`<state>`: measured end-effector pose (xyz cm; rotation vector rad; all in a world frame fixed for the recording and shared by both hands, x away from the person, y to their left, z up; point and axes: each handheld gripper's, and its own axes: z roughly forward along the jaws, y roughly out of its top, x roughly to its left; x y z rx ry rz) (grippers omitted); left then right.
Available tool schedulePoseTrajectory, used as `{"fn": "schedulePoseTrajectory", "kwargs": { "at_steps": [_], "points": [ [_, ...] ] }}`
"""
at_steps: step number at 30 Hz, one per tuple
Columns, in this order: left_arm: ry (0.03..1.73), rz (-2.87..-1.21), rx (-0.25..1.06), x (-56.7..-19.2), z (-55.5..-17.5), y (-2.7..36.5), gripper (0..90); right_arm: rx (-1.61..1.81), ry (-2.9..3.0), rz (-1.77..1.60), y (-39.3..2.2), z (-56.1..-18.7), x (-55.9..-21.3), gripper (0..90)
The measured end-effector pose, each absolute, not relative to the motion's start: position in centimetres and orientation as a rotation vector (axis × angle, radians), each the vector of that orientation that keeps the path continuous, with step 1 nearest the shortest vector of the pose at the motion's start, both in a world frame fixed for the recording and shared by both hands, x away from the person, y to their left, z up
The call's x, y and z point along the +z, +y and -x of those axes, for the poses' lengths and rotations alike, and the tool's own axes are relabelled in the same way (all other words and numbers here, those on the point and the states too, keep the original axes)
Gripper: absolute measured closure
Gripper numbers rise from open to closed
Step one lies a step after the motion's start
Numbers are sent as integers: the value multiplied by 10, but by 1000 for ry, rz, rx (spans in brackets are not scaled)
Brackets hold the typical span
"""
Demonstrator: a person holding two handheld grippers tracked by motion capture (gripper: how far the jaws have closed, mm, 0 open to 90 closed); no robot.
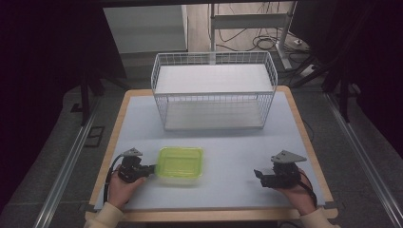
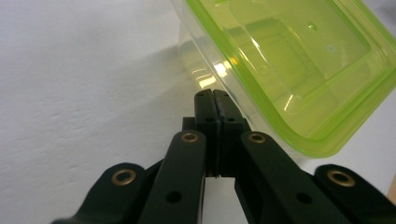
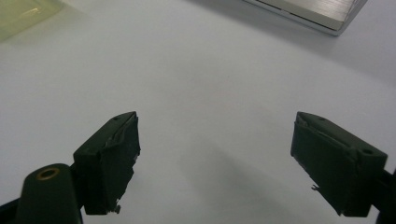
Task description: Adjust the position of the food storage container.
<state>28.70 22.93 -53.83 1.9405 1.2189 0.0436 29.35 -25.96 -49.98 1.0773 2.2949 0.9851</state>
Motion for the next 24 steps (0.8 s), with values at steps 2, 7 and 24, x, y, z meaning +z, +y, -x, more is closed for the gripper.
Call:
{"fn": "schedulePoseTrajectory", "kwargs": {
  "at_steps": [2, 7, 24],
  "points": [
    [1213, -1948, 42, -538, -287, 225, 900, 985, 2296, -1077, -259, -293, -500, 157],
    [1188, -1973, 31, -536, -286, 209, 900, 983, 2299, -1074, -259, -293, -500, 157],
    [1147, -2004, 35, -535, -300, 166, 900, 987, 2298, -1075, -259, -293, -500, 157]
  ]
}}
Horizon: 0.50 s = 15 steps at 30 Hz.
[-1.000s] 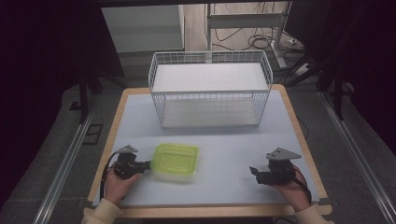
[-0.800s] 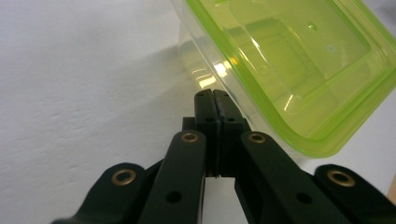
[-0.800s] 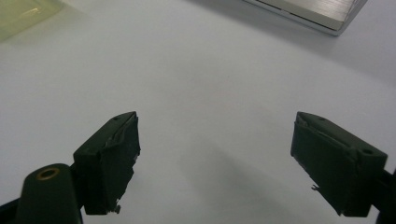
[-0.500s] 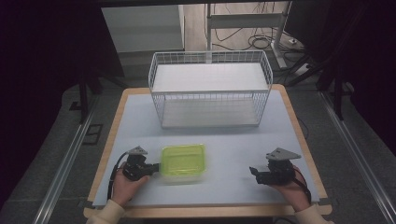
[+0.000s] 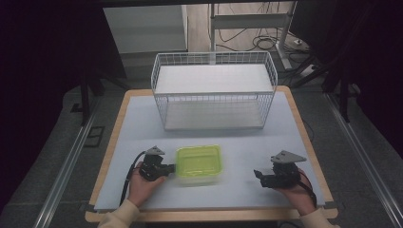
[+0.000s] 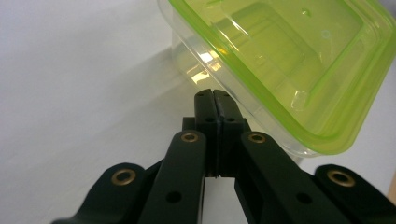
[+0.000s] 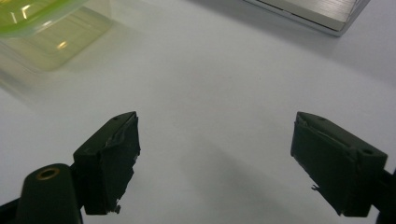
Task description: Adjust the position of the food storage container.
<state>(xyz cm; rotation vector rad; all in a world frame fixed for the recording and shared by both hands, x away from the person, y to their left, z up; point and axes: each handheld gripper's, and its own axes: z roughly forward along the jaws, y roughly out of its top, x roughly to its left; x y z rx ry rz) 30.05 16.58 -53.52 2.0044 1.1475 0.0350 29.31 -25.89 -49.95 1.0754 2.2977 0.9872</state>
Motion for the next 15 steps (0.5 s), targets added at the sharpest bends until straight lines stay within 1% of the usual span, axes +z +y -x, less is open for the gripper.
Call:
{"fn": "schedulePoseTrajectory", "kwargs": {
  "at_steps": [10, 15],
  "points": [
    [1122, -2020, 21, -535, -309, 141, 900, 988, 2298, -1076, -259, -293, -500, 157],
    [1121, -2017, 21, -534, -312, 136, 900, 986, 2302, -1072, -259, -293, -500, 157]
  ]
}}
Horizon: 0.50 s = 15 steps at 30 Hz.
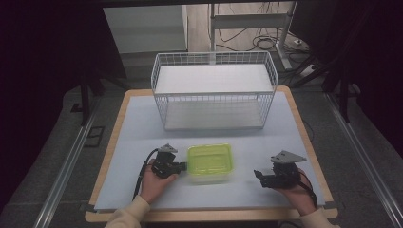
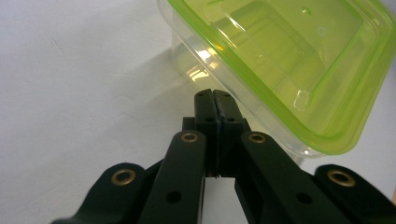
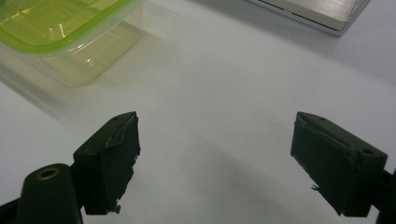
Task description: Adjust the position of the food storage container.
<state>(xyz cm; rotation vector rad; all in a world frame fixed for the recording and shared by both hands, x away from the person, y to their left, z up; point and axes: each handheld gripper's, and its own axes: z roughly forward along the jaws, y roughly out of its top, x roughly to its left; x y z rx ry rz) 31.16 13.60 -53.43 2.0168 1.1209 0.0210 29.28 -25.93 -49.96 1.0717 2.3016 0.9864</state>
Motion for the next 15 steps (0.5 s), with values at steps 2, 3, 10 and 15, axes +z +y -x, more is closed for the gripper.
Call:
{"fn": "schedulePoseTrajectory", "kwargs": {
  "at_steps": [2, 3, 10, 15],
  "points": [
    [1121, -2014, 21, -534, -312, 137, 900, 986, 2302, -1072, -259, -293, -500, 158],
    [1122, -2013, 24, -534, -312, 138, 900, 985, 2302, -1072, -259, -293, -500, 157],
    [1138, -1975, 36, -530, -308, 153, 899, 989, 2308, -1067, -259, -293, -500, 157],
    [1148, -1910, 86, -516, -298, 175, 886, 1004, 2311, -1051, -258, -292, -499, 157]
  ]
}}
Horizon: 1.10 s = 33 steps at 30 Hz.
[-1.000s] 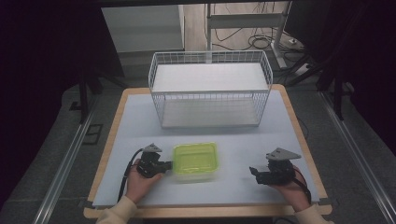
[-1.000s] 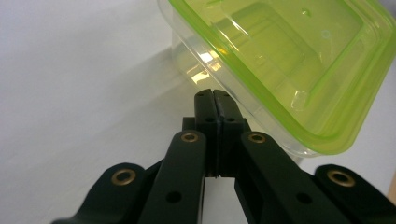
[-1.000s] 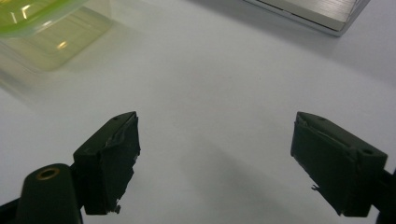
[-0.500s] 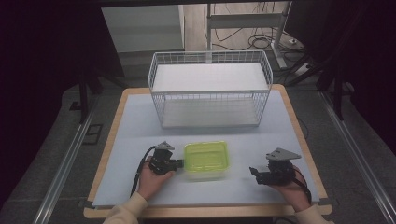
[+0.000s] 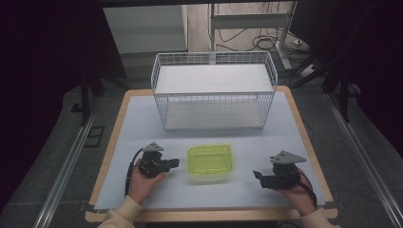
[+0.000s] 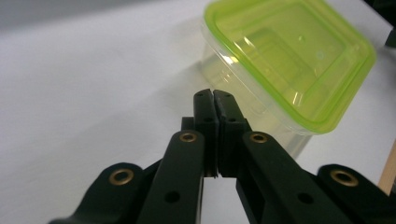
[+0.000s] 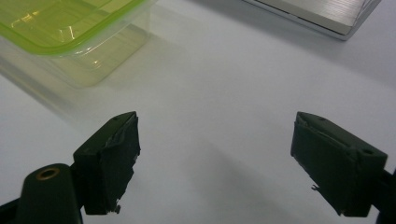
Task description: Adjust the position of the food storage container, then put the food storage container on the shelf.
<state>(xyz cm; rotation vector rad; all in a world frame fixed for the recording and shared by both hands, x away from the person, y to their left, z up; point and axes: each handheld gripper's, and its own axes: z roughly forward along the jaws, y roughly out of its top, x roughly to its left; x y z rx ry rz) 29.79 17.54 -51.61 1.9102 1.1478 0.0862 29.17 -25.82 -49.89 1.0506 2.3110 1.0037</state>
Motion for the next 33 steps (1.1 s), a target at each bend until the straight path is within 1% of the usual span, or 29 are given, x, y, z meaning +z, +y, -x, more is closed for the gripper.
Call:
{"fn": "schedulePoseTrajectory", "kwargs": {
  "at_steps": [7, 8, 10, 11, 12, 15, 16, 18, 24, 30, 33],
  "points": [
    [1169, -1856, 122, -505, -284, 200, 864, 1001, 2312, -1044, -258, -291, -499, 157],
    [1169, -1856, 122, -505, -284, 200, 854, 1001, 2312, -1045, -258, -292, -499, 157],
    [1170, -1848, 139, -502, -281, 205, 808, 1002, 2313, -1045, -258, -292, -499, 157],
    [1175, -1844, 160, -501, -280, 206, 778, 1003, 2314, -1043, -258, -292, -499, 157],
    [1189, -1842, 177, -500, -280, 206, 730, 1003, 2314, -1041, -258, -291, -499, 157],
    [1233, -1823, 194, -498, -281, 206, 491, 1003, 2314, -1041, -257, -291, -499, 157],
    [1236, -1824, 184, -499, -281, 206, 442, 1003, 2314, -1042, -258, -292, -499, 157],
    [1238, -1824, 172, -499, -282, 206, 386, 1002, 2315, -1043, -258, -292, -499, 157],
    [1233, -1807, 141, -498, -282, 207, 339, 1027, 2324, -1025, -257, -291, -499, 157],
    [1230, -1823, 108, -498, -282, 205, 333, 1090, 2327, -1005, -254, -290, -498, 158],
    [1239, -1828, 101, -498, -282, 202, 339, 1148, 2334, -1019, -251, -291, -495, 186]
  ]
}}
